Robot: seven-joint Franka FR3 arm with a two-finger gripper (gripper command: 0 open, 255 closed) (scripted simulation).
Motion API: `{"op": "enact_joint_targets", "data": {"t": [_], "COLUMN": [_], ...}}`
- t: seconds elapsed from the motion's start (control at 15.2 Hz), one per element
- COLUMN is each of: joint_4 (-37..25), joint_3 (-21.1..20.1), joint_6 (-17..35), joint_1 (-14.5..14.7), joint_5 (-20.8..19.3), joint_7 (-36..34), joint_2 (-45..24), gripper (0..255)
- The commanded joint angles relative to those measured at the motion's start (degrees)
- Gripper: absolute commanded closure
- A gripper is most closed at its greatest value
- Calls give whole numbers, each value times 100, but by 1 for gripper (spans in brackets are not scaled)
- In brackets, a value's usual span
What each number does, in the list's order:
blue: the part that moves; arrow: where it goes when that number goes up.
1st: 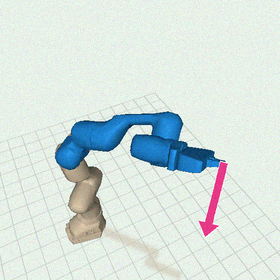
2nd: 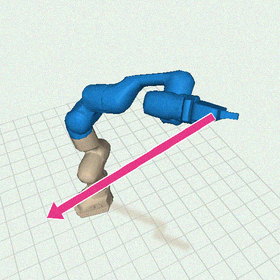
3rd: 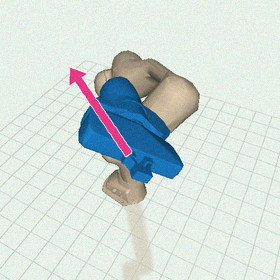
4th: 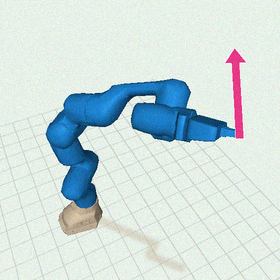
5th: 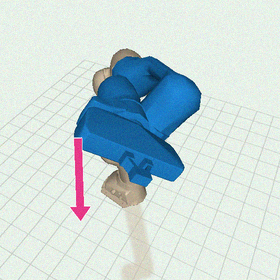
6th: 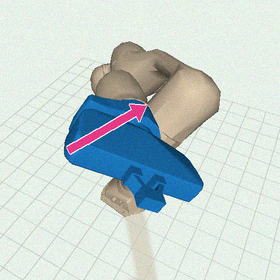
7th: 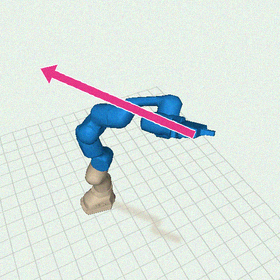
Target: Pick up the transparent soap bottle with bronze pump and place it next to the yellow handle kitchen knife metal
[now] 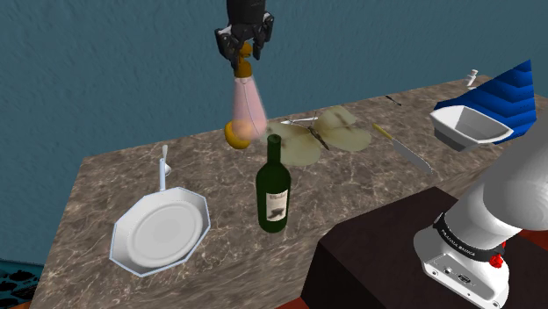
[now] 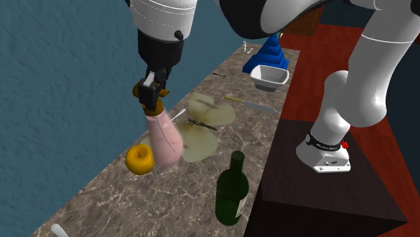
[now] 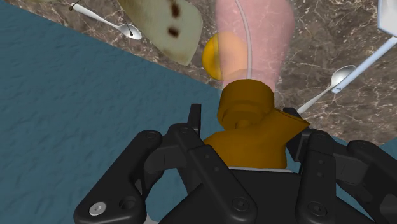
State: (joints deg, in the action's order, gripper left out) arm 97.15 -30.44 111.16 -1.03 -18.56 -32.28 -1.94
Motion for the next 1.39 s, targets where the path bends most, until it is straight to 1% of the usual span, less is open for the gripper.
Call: {"op": "enact_joint_targets", "data": {"t": [0.0, 0.73, 1.32], "joint_4": [-143, -1216, -2351], "joint_3": [1, -54, -127], "joint_6": [-144, -1033, -1866], "joint_1": [-3, 77, 239], "joint_5": [25, -34, -241], "joint_7": [56, 218, 310], "joint_2": [13, -195, -560], "gripper": [255, 255, 255]}}
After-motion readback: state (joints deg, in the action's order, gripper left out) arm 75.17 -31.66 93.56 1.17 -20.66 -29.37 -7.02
